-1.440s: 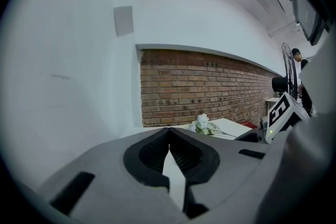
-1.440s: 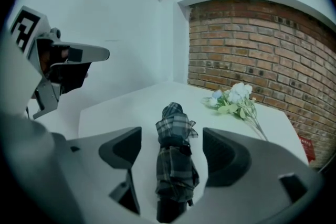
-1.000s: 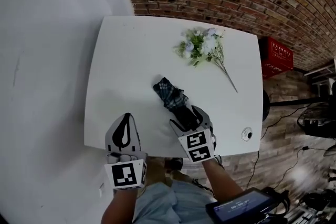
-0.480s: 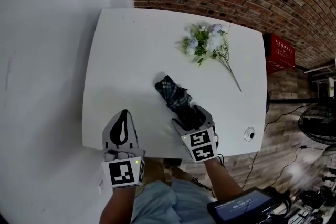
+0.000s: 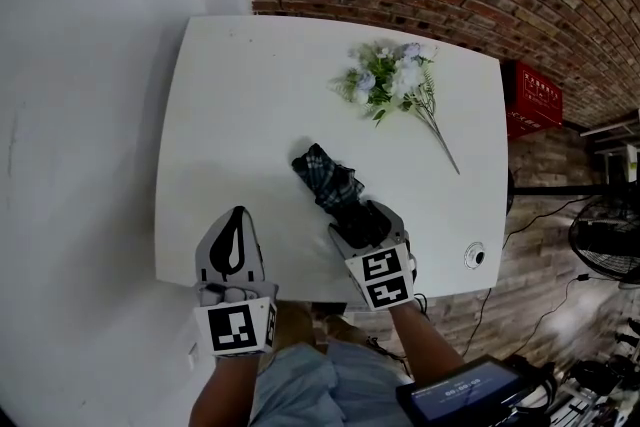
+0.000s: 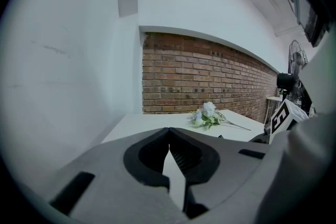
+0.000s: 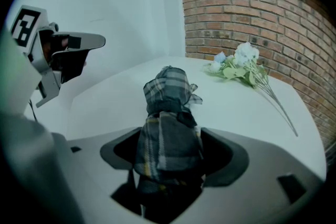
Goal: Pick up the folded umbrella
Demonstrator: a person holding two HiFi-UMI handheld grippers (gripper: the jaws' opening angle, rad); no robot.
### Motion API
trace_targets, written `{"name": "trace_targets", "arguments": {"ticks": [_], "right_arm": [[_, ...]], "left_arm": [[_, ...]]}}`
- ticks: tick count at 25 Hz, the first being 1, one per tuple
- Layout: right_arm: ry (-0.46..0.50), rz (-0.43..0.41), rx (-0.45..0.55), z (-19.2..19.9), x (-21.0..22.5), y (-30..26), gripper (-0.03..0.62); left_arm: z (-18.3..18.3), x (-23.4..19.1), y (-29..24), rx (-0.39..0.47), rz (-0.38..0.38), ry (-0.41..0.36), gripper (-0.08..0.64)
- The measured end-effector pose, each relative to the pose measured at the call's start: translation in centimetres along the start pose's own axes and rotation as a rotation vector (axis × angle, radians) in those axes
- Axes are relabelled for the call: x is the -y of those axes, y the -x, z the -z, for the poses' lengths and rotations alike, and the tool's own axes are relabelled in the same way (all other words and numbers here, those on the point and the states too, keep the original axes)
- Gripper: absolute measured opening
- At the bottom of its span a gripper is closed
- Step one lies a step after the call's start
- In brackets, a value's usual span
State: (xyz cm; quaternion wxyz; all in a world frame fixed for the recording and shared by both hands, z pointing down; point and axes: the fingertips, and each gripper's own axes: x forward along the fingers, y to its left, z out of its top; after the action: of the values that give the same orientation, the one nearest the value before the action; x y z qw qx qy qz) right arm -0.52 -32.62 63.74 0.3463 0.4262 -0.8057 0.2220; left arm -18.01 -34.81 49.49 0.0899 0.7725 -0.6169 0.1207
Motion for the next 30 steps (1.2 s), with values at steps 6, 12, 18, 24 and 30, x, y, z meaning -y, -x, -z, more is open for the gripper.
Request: {"name": "trace_targets", "arguments": {"ticks": [6, 12, 18, 24, 30], "right_arm": [[0.004, 0.003, 0.005, 0.04, -0.06, -0.04, 0.316], [0.008, 0.0, 0.002, 0.08, -0.13, -0.09, 0.299], [0.014, -0.004, 0.0, 0.0, -0.22, -0.08, 0.271], [0.014, -0.005, 0.001, 0.02, -0.41, -0.01, 0.238], [0.013, -0.006, 0.008, -0.04, -0.43, -0.01, 0.216]], "left_arm": [[0.03, 0.25, -0.05, 0.002, 0.002, -0.001, 0.008], [-0.01, 0.1, -0.01, 0.006, -0.005, 0.0, 0.008], [-0.09, 0.1, -0.01, 0.008, -0.008, -0.001, 0.008], [-0.17, 0.18, 0.07, 0.01, -0.009, -0.001, 0.008], [-0.33, 0.34, 0.03, 0.013, -0.009, -0.004, 0.008]]}}
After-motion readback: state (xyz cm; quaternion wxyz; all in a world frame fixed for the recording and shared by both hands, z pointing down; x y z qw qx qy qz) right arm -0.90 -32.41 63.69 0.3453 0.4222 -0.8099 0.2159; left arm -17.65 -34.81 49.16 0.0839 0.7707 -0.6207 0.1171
